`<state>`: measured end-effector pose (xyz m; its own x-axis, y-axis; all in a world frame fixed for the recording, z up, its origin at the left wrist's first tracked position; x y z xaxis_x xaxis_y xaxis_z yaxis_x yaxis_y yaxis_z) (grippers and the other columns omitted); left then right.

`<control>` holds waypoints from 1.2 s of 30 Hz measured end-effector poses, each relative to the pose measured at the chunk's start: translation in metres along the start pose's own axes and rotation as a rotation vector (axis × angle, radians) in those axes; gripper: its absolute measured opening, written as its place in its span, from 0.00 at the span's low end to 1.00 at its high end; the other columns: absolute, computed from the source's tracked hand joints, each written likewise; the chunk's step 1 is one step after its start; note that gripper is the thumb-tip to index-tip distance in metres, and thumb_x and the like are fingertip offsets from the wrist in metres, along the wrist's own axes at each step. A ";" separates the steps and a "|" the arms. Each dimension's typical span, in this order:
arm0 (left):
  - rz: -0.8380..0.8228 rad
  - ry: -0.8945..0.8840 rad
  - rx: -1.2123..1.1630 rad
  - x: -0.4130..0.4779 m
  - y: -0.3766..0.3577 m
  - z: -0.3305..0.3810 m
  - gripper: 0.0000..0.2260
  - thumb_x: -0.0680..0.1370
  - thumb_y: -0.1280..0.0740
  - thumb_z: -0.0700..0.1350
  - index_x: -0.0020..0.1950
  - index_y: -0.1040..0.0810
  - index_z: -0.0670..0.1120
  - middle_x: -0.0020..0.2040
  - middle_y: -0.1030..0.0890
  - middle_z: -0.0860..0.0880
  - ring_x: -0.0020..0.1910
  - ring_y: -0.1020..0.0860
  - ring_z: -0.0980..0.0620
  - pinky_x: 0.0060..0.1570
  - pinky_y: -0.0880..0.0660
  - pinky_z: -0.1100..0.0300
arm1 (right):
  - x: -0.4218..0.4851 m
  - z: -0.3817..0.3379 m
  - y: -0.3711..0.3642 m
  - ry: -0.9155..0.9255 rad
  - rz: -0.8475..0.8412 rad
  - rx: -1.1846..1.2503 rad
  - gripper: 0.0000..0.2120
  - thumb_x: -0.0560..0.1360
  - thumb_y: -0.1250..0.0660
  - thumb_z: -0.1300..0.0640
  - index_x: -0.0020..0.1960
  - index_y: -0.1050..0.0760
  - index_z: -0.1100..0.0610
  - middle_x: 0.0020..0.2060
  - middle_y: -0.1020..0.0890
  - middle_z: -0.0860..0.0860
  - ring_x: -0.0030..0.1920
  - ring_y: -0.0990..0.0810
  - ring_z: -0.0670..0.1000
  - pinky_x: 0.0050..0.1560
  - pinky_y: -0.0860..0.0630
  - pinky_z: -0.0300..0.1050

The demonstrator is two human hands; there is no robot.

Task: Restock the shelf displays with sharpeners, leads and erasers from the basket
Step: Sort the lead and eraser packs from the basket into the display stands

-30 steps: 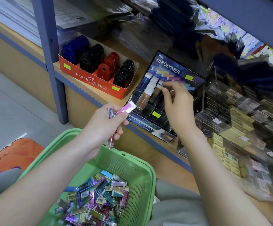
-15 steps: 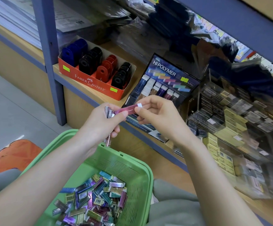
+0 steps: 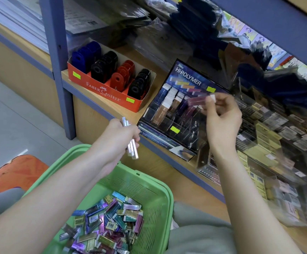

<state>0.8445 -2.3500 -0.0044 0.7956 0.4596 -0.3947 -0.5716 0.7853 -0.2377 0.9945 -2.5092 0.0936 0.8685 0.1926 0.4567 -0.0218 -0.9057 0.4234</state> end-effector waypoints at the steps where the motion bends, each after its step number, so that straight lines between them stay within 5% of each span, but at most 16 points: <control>1: -0.002 -0.006 -0.010 -0.001 -0.001 0.000 0.05 0.77 0.39 0.33 0.49 0.31 0.41 0.43 0.27 0.43 0.38 0.28 0.52 0.46 0.28 0.56 | 0.004 0.009 0.002 0.005 0.026 -0.054 0.02 0.79 0.37 0.55 0.49 0.26 0.52 0.43 0.19 0.50 0.44 0.18 0.50 0.48 0.21 0.42; 5: -0.015 -0.063 -0.032 -0.002 -0.001 0.003 0.05 0.80 0.38 0.38 0.54 0.28 0.41 0.42 0.22 0.45 0.40 0.21 0.53 0.43 0.23 0.61 | 0.020 0.032 -0.001 0.040 0.031 -0.191 0.03 0.79 0.38 0.56 0.49 0.25 0.54 0.42 0.19 0.51 0.44 0.18 0.51 0.44 0.26 0.33; 12: -0.038 -0.066 -0.069 -0.003 -0.003 0.002 0.03 0.79 0.37 0.38 0.51 0.26 0.42 0.39 0.16 0.46 0.42 0.16 0.52 0.44 0.19 0.58 | 0.032 0.046 -0.017 0.150 -0.098 -0.342 0.07 0.79 0.37 0.61 0.54 0.22 0.59 0.48 0.19 0.56 0.46 0.20 0.53 0.53 0.23 0.49; 17: -0.008 -0.048 -0.076 -0.002 -0.002 -0.001 0.02 0.78 0.36 0.38 0.50 0.26 0.42 0.41 0.17 0.44 0.42 0.16 0.52 0.41 0.19 0.59 | 0.037 0.042 -0.034 0.216 -0.201 -0.467 0.08 0.76 0.32 0.62 0.54 0.20 0.61 0.51 0.20 0.55 0.46 0.24 0.46 0.53 0.29 0.34; 21: 0.015 -0.008 -0.089 0.001 0.000 -0.004 0.03 0.78 0.36 0.38 0.51 0.26 0.42 0.46 0.19 0.40 0.43 0.17 0.51 0.40 0.19 0.59 | 0.037 0.047 -0.036 0.167 -0.195 -0.442 0.06 0.74 0.30 0.61 0.51 0.21 0.59 0.44 0.19 0.52 0.41 0.22 0.48 0.47 0.22 0.44; 23: 0.003 0.009 -0.117 0.001 -0.001 -0.005 0.02 0.78 0.36 0.38 0.50 0.25 0.42 0.43 0.18 0.42 0.43 0.18 0.50 0.42 0.19 0.58 | 0.034 0.043 -0.035 0.210 -0.183 -0.503 0.06 0.74 0.30 0.60 0.51 0.20 0.59 0.48 0.20 0.53 0.43 0.21 0.50 0.46 0.22 0.47; 26: 0.011 0.037 -0.171 0.002 -0.002 -0.006 0.01 0.77 0.35 0.38 0.48 0.24 0.42 0.39 0.16 0.44 0.42 0.17 0.50 0.45 0.19 0.56 | 0.026 0.030 -0.028 0.243 -0.152 -0.529 0.07 0.77 0.34 0.59 0.54 0.21 0.59 0.56 0.25 0.54 0.43 0.23 0.48 0.44 0.28 0.38; 29: 0.050 0.070 -0.221 0.004 0.001 -0.009 0.01 0.77 0.34 0.38 0.47 0.24 0.42 0.47 0.17 0.39 0.46 0.18 0.47 0.47 0.20 0.56 | 0.013 0.004 -0.020 0.218 -0.145 -0.400 0.07 0.79 0.37 0.58 0.54 0.22 0.56 0.54 0.24 0.52 0.41 0.23 0.44 0.44 0.32 0.30; 31: 0.084 0.082 -0.229 0.005 0.004 -0.011 0.01 0.76 0.33 0.38 0.47 0.23 0.43 0.51 0.18 0.38 0.51 0.19 0.43 0.51 0.21 0.54 | -0.002 -0.014 -0.028 0.176 -0.277 -0.304 0.05 0.79 0.37 0.56 0.48 0.23 0.50 0.47 0.21 0.48 0.38 0.23 0.41 0.43 0.28 0.30; 33: 0.101 0.082 -0.234 0.005 0.006 -0.011 0.01 0.76 0.33 0.39 0.46 0.22 0.43 0.49 0.17 0.40 0.51 0.20 0.44 0.52 0.22 0.54 | -0.023 -0.025 -0.044 0.084 -0.499 -0.242 0.06 0.78 0.37 0.51 0.42 0.25 0.45 0.39 0.20 0.43 0.39 0.21 0.45 0.45 0.21 0.40; 36: 0.128 0.084 -0.265 0.005 0.008 -0.012 0.01 0.76 0.33 0.39 0.47 0.22 0.43 0.45 0.18 0.43 0.49 0.20 0.46 0.54 0.23 0.54 | -0.054 -0.026 -0.064 -0.040 -0.785 -0.223 0.05 0.76 0.34 0.48 0.41 0.24 0.43 0.36 0.20 0.42 0.41 0.20 0.45 0.49 0.21 0.46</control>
<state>0.8415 -2.3464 -0.0193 0.7006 0.5036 -0.5055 -0.7075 0.5827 -0.3999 0.9359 -2.4515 0.0620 0.6884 0.7225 -0.0639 0.5059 -0.4152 0.7561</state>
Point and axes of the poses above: each hand's wrist, its own x-axis towards the middle knuckle, its own y-axis out of the back of the hand, z = x × y, the point moved 7 cm from there along x, towards the middle knuckle
